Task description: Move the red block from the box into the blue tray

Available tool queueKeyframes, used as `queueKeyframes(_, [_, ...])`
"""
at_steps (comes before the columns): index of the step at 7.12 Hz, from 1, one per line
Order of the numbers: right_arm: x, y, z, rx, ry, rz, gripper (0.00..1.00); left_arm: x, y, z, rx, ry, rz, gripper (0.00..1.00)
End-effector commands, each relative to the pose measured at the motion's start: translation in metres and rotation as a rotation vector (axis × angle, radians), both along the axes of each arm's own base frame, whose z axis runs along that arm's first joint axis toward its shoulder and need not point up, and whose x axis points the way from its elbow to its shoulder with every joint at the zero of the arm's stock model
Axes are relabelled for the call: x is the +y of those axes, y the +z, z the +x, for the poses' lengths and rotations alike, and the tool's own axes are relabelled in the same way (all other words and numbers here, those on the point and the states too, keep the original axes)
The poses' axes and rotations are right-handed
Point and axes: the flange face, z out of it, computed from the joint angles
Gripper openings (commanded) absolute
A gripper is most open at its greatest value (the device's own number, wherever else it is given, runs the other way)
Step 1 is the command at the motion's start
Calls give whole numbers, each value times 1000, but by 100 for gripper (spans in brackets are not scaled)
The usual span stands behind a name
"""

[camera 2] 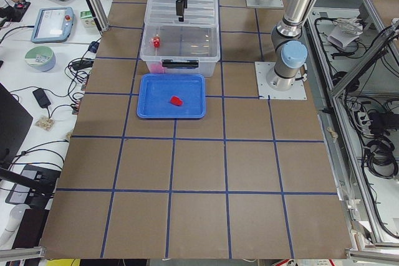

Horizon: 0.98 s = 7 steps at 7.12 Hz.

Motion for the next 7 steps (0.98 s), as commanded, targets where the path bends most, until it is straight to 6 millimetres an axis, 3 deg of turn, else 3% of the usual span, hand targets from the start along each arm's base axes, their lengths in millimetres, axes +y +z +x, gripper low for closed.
queueKeyframes(1, [3,-7,7,-12,-10,11,100,16,9,-29,5,-29,-20,100])
queueKeyframes(2, [3,-16,15,-34,-21,21,100,19,11,-28,5,-26,-24,100])
queueKeyframes(4, [-1,-16,23,-75,-19,-6,100,18,20,-13,9,-11,-36,100])
queueKeyframes(7, [-8,-16,90,-97,-5,-8,100,19,19,-9,9,-3,-35,100])
